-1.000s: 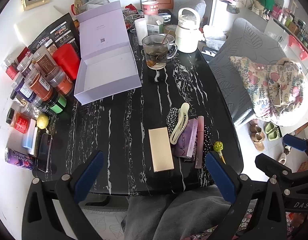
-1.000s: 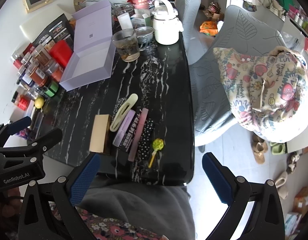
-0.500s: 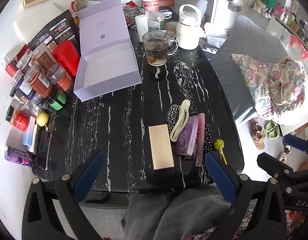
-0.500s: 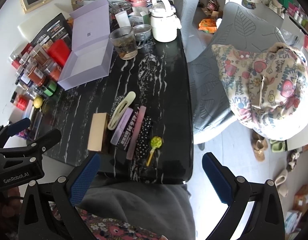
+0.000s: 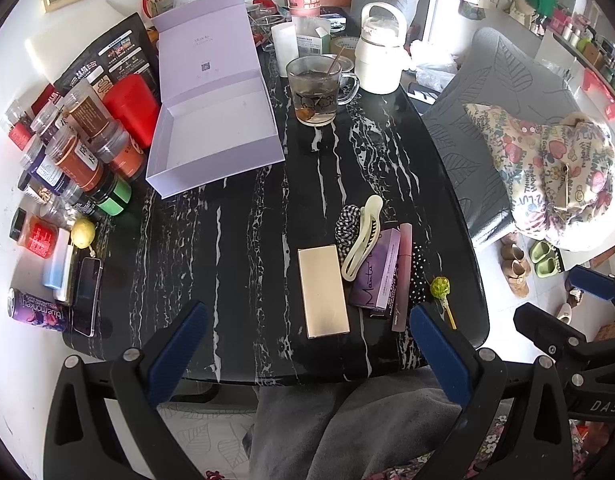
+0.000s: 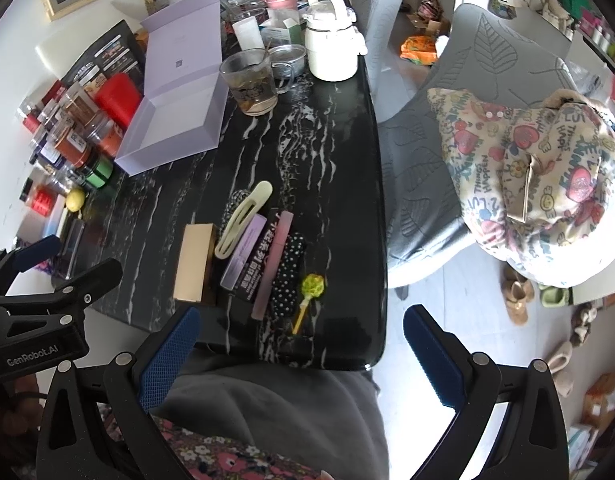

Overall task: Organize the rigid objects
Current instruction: 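Lower the left tool onto the gold box and close while right tool approaches lollipop, then close the right tool on the yellow-green lollipop while left tool lifts the gold box, then carry the gold box and lollipop into the open lavender box with both tools, then open the right tool to drop the lollipop while left tool releases the gold box, then withdraw both tools from the lavender box back toward the hair accessories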

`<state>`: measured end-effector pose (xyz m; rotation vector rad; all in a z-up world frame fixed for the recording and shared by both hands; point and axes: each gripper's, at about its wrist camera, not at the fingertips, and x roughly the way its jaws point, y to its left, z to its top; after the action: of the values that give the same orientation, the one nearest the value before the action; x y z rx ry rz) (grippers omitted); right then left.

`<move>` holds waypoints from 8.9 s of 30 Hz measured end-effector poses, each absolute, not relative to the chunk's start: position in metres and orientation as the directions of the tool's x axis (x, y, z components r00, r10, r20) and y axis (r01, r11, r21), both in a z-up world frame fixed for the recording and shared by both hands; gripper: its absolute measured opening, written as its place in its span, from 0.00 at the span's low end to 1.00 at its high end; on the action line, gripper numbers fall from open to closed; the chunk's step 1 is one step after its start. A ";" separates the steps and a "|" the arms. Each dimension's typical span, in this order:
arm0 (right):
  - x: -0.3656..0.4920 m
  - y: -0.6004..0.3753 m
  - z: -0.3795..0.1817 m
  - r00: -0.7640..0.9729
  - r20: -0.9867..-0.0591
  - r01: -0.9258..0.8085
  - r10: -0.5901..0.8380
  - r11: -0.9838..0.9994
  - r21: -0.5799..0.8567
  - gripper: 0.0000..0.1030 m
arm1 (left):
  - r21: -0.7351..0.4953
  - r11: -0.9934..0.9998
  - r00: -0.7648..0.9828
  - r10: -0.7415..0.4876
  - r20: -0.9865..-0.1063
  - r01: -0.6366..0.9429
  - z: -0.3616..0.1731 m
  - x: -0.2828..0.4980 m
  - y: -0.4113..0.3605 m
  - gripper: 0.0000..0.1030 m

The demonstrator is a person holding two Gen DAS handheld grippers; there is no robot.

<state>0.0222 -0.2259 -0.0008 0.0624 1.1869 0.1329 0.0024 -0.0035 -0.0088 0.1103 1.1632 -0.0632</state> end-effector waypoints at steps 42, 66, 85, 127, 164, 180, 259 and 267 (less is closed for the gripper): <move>0.042 -0.218 -0.070 0.234 -0.956 -0.079 0.175 0.984 0.161 1.00 | -0.011 0.999 0.193 -0.021 -0.981 0.052 -0.104 0.035 0.006 0.99; 0.059 -0.223 -0.107 0.226 -0.955 -0.089 0.191 0.980 0.175 0.69 | -0.059 0.997 0.124 -0.064 -0.990 0.042 -0.176 0.066 -0.001 0.44; 0.073 -0.218 -0.132 0.205 -0.967 -0.026 0.151 0.988 0.149 0.43 | -0.053 0.999 0.126 -0.054 -0.991 0.012 -0.178 0.058 0.027 0.43; 0.071 -0.136 -0.055 0.304 -0.929 -0.233 0.209 0.962 0.140 0.23 | -0.020 0.987 0.311 0.031 -0.950 -0.159 -0.066 0.052 0.108 0.43; 0.161 -0.009 -0.057 0.298 -0.924 -0.299 0.240 0.943 0.149 0.23 | -0.005 0.998 0.267 0.012 -0.964 -0.063 -0.074 0.164 0.204 0.43; 0.222 0.016 -0.063 0.305 -0.927 -0.240 0.219 0.959 0.148 0.23 | -0.040 0.999 0.256 -0.040 -0.966 0.004 -0.086 0.234 0.214 0.43; 0.336 0.044 -0.031 0.574 -0.818 -0.096 0.049 0.995 -0.008 0.36 | 0.005 0.998 0.390 -0.020 -0.921 0.063 -0.052 0.363 0.210 0.44; 0.303 0.040 -0.004 0.615 -0.787 -0.075 0.047 0.997 0.001 0.36 | 0.006 0.997 0.437 -0.027 -0.899 0.074 -0.013 0.333 0.204 0.44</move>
<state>0.3029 0.0405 -0.0039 -0.0336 0.9052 0.0706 0.3326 0.2036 -0.0126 0.0470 1.1168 -0.0628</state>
